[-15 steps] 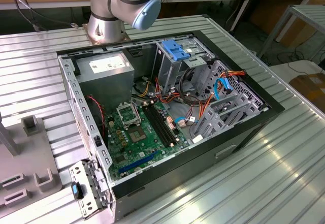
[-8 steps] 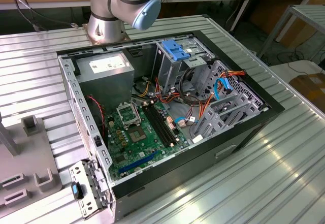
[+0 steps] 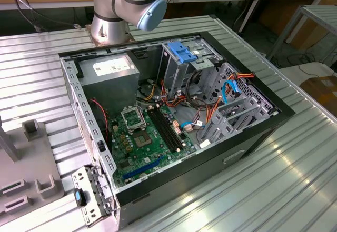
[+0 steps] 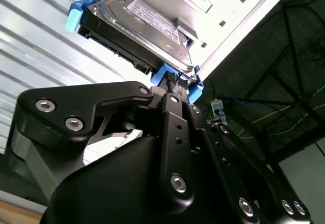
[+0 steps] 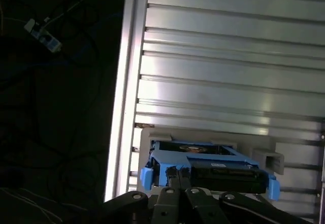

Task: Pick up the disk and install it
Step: 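Pick up the disk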

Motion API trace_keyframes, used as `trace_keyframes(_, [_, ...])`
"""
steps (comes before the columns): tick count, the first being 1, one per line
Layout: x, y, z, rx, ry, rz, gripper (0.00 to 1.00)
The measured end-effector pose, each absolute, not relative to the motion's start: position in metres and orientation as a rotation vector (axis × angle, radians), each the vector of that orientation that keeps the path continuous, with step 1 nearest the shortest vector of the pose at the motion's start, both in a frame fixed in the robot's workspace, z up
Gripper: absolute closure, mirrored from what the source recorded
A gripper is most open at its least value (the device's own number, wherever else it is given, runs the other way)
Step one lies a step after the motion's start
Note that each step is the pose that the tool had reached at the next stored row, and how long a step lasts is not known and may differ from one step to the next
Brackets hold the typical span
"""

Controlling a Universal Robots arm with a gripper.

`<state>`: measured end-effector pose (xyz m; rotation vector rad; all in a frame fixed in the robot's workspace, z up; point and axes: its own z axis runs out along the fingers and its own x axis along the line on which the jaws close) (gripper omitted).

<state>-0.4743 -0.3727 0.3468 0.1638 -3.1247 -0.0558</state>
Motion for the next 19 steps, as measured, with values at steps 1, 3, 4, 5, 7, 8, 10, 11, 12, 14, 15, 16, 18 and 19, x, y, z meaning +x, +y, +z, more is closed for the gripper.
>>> trace_keyframes(1, [-0.4743, -0.3727, 0.3468, 0.183, -3.123, -0.056, 0.89])
trace_keyframes(3, [-0.4743, -0.3727, 0.3468, 0.22, -3.121, -0.056, 0.89])
trace_keyframes(4, [-0.4743, -0.3726, 0.3468, 0.269, -3.116, -0.055, 0.89])
trace_keyframes(5, [-0.4743, -0.3726, 0.3468, 0.295, -3.114, -0.055, 0.89])
trace_keyframes(7, [-0.4743, -0.3724, 0.3468, 0.381, -3.103, -0.054, 0.89])
trace_keyframes(8, [-0.4743, -0.3724, 0.3468, 0.416, -3.098, -0.054, 0.89])
trace_keyframes(10, [-0.4743, -0.3724, 0.3468, 0.46, -3.092, -0.054, 0.89])
trace_keyframes(11, [-0.4743, -0.3724, 0.3468, 0.479, -3.089, -0.054, 0.89])
trace_keyframes(12, [-0.4743, -0.3724, 0.3468, 0.501, -3.085, -0.053, 0.89])
trace_keyframes(14, [-0.4743, -0.3724, 0.3468, 0.583, -3.069, -0.053, 0.89])
trace_keyframes(15, [-0.4743, -0.3724, 0.3468, 0.627, -3.06, -0.052, 0.89])
trace_keyframes(16, [-0.4743, -0.3723, 0.3468, 0.672, -3.05, -0.052, 0.89])
trace_keyframes(18, [-0.4743, -0.3724, 0.3468, 0.752, -3.031, -0.051, 0.89])
trace_keyframes(19, [-0.4743, -0.3724, 0.3468, 0.789, -3.021, -0.051, 0.89])
